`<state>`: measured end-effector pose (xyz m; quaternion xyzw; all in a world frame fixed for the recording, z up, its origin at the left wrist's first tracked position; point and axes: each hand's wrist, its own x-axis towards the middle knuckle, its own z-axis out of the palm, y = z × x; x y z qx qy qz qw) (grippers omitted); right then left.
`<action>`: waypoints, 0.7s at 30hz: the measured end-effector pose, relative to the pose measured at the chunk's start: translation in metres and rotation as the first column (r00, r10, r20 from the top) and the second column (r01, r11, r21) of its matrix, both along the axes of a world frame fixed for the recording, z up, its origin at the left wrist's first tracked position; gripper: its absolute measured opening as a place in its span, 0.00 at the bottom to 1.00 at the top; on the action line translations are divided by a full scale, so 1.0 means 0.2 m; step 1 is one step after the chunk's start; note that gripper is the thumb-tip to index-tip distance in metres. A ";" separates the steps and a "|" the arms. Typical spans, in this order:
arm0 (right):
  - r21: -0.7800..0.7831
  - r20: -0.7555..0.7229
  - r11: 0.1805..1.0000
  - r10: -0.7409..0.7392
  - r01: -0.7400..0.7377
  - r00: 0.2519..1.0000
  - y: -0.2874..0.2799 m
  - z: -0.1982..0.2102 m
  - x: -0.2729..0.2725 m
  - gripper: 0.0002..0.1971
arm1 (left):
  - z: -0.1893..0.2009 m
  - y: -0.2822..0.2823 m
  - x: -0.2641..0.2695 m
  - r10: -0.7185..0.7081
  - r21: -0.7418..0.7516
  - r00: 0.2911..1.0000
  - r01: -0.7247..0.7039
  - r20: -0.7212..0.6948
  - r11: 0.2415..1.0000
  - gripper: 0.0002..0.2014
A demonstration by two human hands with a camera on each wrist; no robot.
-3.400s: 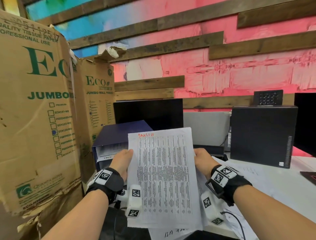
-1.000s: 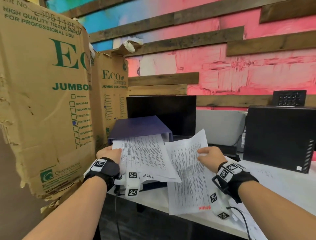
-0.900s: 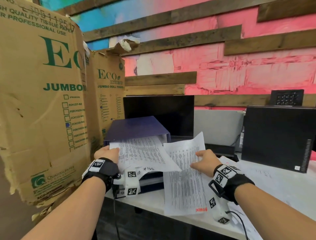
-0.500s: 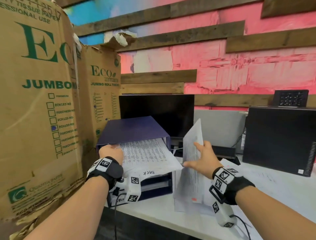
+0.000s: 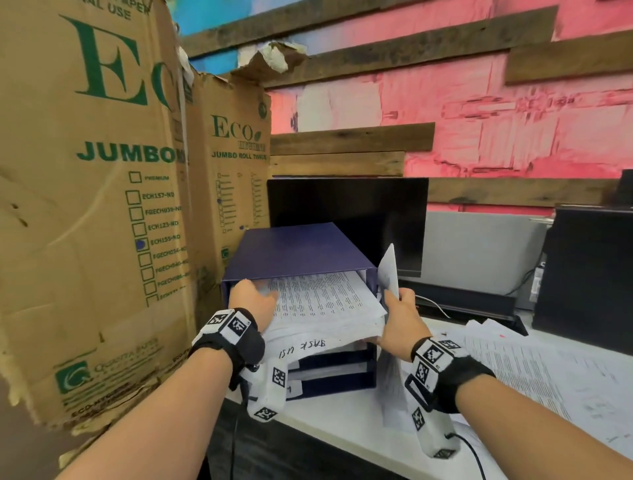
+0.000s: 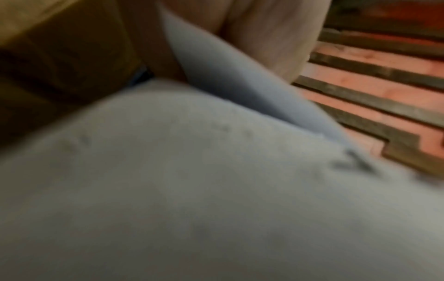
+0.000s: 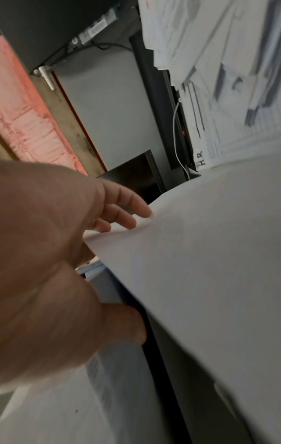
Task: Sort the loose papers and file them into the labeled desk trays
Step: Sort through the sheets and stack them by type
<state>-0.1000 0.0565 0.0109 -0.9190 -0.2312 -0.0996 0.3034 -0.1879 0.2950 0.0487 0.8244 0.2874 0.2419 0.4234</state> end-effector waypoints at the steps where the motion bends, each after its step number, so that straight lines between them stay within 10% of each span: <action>1: 0.019 -0.009 1.000 -0.002 0.002 1.000 0.01 0.00 0.00 0.28 | -0.01 0.01 0.00 -0.037 0.024 0.999 0.037 -0.010 0.999 0.24; 10: 0.094 -0.085 0.995 -0.010 0.018 0.996 0.11 0.01 0.02 0.21 | 0.04 -0.03 -0.11 -0.459 0.245 0.792 0.576 -0.402 0.780 0.53; 17: 0.120 -0.180 0.990 -0.057 0.079 0.982 0.10 0.06 -0.02 0.14 | 0.06 -0.10 -0.19 -0.333 0.351 0.672 0.670 -0.662 0.654 0.54; 21: 0.149 -0.154 0.986 -0.050 0.073 0.987 0.07 0.07 -0.04 0.17 | 0.03 -0.13 -0.19 -0.295 0.427 0.729 0.625 -0.617 0.653 0.50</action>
